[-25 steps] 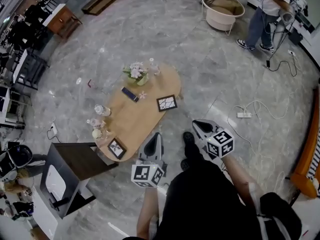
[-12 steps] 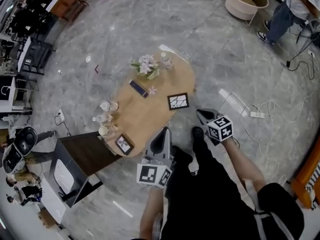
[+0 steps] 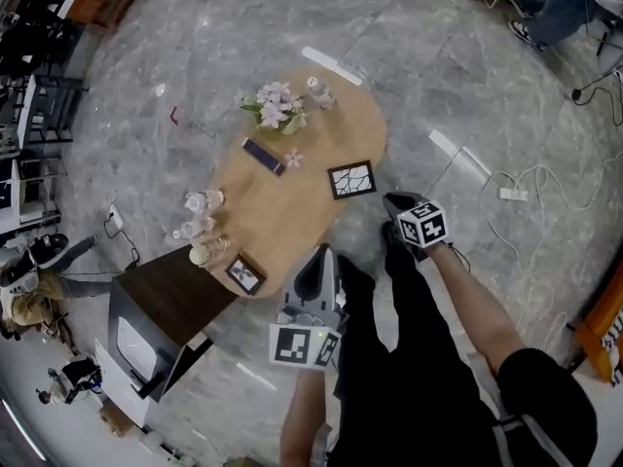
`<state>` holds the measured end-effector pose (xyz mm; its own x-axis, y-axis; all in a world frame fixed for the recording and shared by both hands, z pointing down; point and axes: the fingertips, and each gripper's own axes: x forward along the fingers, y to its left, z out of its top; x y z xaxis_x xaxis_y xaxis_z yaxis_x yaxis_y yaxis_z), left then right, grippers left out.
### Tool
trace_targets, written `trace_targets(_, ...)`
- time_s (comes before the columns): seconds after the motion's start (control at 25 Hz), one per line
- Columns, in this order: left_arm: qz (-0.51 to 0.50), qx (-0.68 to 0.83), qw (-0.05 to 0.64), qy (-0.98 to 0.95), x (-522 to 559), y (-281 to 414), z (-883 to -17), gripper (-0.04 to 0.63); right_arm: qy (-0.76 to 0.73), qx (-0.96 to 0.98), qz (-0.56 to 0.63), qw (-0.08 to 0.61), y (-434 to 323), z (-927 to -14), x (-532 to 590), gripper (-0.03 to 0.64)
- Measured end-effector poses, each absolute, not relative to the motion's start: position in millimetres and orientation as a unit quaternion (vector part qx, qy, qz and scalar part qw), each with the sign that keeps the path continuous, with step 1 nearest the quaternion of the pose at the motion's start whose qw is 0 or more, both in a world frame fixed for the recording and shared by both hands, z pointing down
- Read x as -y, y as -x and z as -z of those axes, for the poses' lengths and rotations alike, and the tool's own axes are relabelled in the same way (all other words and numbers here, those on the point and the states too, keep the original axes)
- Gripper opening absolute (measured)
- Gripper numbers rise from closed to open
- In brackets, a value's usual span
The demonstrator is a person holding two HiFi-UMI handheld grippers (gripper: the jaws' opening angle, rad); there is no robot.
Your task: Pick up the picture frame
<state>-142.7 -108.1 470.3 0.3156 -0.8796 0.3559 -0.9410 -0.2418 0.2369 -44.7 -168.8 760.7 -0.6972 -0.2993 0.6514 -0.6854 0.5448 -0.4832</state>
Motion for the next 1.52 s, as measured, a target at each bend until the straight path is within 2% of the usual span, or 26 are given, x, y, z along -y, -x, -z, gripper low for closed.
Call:
trace_targets(0.4, -0.101, 0.559, 0.246, -0.786, 132, 142, -547, 0.012, -0.279, 0.808, -0.409, 0.319, 55, -876, 179, 0.018)
trace_targets(0.76, -0.119, 0.530, 0.271, -0.794, 156, 140, -604, 0.012, -0.271, 0.793, -0.445, 0.316, 77, -937, 194, 0.126)
trace_targets(1.0, -0.134, 0.518, 0.285, -0.795, 157, 144, -634, 0.012, -0.282, 0.771, -0.485, 0.301, 81, -974, 201, 0.166)
trace_targets(1.24, -0.127, 0.524, 0.304, -0.785, 151, 156, -651, 0.012, -0.270, 0.727, -0.578, 0.255, 90, -1006, 197, 0.169)
trace_targets(1.44, -0.132, 0.530, 0.326, -0.771, 141, 164, -662, 0.012, -0.273, 0.709, -0.609, 0.228, 98, -1015, 198, 0.170)
trace_targets(1.52, -0.131, 0.532, 0.326, -0.770, 138, 166, -660, 0.014, -0.275, 0.707, -0.613, 0.221, 100, -1011, 197, 0.151)
